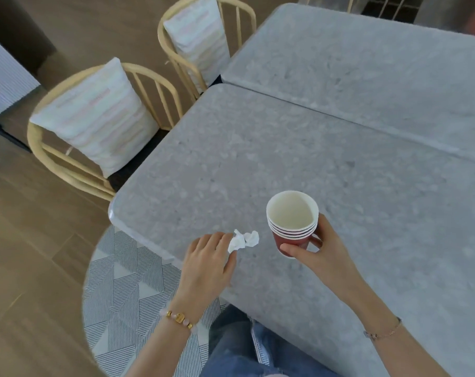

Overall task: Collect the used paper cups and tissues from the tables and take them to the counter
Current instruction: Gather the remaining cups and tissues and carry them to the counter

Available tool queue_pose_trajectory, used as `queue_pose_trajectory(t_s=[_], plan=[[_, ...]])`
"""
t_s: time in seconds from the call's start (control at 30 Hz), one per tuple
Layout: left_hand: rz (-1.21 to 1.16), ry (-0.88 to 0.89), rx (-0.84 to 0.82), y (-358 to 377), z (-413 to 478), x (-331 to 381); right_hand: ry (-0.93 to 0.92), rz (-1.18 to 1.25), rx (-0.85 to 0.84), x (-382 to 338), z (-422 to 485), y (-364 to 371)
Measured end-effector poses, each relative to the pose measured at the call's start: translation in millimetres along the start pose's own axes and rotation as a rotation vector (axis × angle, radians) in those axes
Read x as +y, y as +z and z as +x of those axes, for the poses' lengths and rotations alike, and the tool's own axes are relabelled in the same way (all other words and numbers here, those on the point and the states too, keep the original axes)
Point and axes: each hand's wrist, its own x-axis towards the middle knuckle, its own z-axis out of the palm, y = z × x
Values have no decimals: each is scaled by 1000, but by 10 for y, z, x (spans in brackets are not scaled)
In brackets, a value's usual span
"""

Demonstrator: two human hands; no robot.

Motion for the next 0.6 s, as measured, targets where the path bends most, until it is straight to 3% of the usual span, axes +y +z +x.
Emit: queue_pose_trajectory(t_s=[0.33,0.6], plan=[[-56,331,-202,189,454,-431,84,80,284,-9,-126,179],[-96,680,-598,495,787,-616,129,120,509,-22,-324,424]])
